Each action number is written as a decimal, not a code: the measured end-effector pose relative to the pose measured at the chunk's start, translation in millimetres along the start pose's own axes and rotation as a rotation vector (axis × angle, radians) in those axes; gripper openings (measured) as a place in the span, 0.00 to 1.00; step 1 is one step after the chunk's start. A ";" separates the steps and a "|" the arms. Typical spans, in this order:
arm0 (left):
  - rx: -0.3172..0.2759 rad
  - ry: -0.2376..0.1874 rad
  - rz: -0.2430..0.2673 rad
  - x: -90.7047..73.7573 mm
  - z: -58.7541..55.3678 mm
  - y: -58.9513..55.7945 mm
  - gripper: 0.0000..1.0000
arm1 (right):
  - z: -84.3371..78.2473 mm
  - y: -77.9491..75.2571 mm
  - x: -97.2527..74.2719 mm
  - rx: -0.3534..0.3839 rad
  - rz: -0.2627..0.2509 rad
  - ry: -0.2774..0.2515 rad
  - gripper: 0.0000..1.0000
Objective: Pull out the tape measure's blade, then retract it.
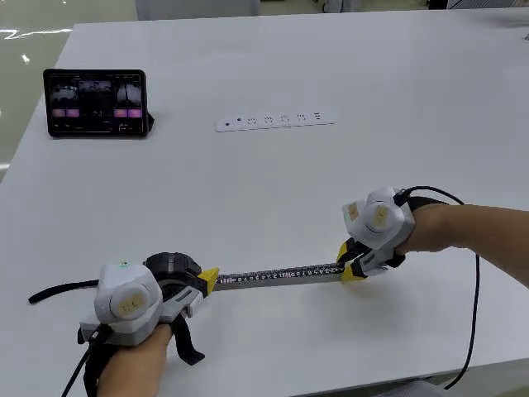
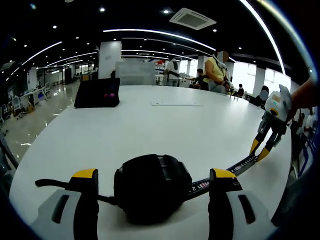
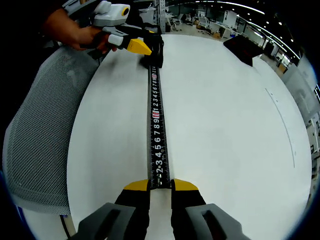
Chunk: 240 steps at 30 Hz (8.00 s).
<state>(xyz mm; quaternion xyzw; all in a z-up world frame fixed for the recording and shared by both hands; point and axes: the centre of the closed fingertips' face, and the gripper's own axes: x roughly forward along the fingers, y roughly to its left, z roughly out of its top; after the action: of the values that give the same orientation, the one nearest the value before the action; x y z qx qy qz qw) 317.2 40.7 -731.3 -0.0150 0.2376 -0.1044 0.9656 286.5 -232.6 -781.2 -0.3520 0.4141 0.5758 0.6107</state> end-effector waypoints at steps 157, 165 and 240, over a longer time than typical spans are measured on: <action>-0.082 0.157 0.030 6.6 -16.1 4.2 0.61 | 52.2 1.0 23.8 0.084 -0.024 0.054 0.10; -0.080 0.159 0.029 6.4 -16.3 4.1 0.61 | 55.3 1.4 24.9 0.091 -0.024 0.053 0.10; -0.097 0.186 0.004 8.6 -16.5 5.2 0.60 | 89.5 0.1 44.0 0.086 -0.003 0.014 0.10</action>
<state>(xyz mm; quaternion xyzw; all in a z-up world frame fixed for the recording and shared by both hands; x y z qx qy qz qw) 318.1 44.4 -750.2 -0.0515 0.3313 -0.0920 0.9376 295.1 -133.2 -784.7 -0.3304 0.4421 0.5540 0.6233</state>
